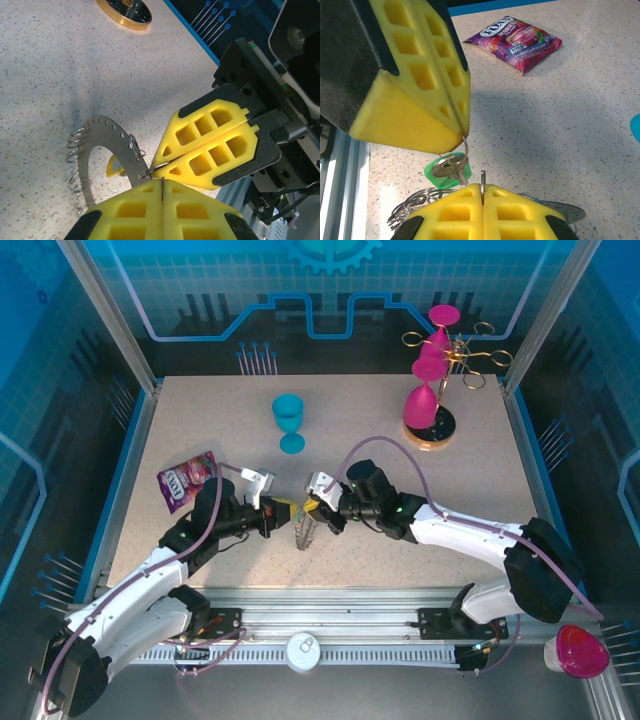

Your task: Put the keys on the keyring

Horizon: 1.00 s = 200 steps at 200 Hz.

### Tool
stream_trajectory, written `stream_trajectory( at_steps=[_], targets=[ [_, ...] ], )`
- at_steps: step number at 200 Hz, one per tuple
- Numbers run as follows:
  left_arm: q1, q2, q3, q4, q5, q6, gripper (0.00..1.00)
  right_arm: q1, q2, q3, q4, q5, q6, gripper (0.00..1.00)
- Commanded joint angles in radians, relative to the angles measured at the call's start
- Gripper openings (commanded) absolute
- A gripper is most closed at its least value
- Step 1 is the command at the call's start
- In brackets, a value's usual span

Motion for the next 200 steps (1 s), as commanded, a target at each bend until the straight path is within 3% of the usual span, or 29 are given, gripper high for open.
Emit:
stream_trajectory(
  at_steps=[1, 62, 200],
  targets=[
    [0.007, -0.011, -0.028, 0.073, 0.038, -0.051, 0.00, 0.024, 0.001, 0.030, 0.054, 0.033, 0.037, 0.00],
    [0.007, -0.018, -0.053, 0.094, -0.005, -0.100, 0.00, 0.027, -0.024, -0.018, 0.156, 0.003, 0.106, 0.00],
    [0.007, -0.022, -0.076, 0.151, -0.010, -0.130, 0.00, 0.043, -0.039, -0.035, 0.154, 0.008, 0.113, 0.00]
  ],
)
